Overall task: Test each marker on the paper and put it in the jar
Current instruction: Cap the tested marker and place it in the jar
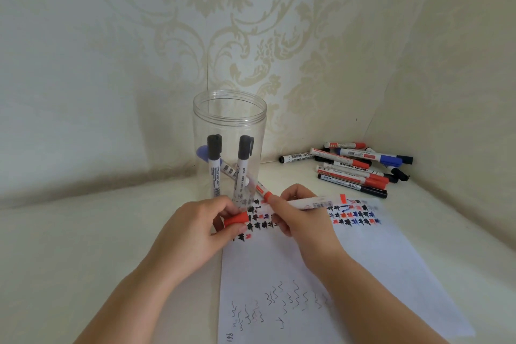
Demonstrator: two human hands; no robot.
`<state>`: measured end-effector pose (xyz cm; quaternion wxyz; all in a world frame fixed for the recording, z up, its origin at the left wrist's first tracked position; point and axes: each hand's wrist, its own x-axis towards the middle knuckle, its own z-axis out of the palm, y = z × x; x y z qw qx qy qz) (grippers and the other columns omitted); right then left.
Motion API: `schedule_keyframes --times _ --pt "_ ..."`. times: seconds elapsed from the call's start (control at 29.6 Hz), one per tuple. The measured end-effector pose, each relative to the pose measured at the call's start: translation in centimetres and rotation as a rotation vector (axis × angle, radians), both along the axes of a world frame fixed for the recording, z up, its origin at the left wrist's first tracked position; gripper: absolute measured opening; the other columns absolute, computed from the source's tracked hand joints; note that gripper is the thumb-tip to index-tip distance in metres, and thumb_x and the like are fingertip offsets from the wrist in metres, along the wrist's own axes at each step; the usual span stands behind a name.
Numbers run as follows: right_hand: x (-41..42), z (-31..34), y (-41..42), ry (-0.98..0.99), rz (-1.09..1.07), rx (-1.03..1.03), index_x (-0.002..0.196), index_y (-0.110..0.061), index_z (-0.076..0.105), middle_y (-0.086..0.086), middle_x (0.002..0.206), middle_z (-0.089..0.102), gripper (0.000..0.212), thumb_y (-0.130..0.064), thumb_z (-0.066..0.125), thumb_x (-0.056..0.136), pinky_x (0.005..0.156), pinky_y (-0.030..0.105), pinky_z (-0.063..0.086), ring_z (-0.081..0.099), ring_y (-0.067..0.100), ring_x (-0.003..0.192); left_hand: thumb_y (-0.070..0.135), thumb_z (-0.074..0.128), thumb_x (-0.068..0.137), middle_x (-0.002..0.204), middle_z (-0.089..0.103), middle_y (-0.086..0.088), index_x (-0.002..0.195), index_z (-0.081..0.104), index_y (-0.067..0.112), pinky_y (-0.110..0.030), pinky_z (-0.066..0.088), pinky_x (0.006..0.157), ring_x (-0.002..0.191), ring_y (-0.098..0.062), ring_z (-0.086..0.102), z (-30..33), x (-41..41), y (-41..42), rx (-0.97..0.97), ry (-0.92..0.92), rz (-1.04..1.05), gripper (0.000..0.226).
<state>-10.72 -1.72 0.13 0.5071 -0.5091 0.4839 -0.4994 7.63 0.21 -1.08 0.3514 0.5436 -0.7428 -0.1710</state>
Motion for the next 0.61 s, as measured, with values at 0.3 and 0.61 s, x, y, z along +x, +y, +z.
schedule_keyframes --times 0.3,0.61 --pt "-0.3 1.0 0.6 -0.22 0.068 0.039 0.06 -0.011 0.042 0.005 0.047 0.043 0.032 -0.007 0.061 0.085 0.041 0.021 0.02 0.028 0.011 0.04 0.053 0.068 0.067 0.084 0.062 0.024 0.085 0.06 0.036 -0.018 0.042 0.055 0.061 -0.003 0.055 0.5 -0.3 0.1 -0.097 0.05 -0.06 0.026" --pt "0.0 1.4 1.2 -0.093 0.193 0.024 0.07 -0.007 0.062 0.003 0.049 0.056 0.017 -0.021 0.071 0.077 0.041 0.018 0.033 0.043 0.011 0.041 0.06 0.05 0.071 0.079 0.066 0.025 0.089 0.055 0.037 -0.019 0.044 0.055 0.061 -0.006 0.058 0.3 -0.7 0.2 -0.107 0.05 -0.104 0.029"
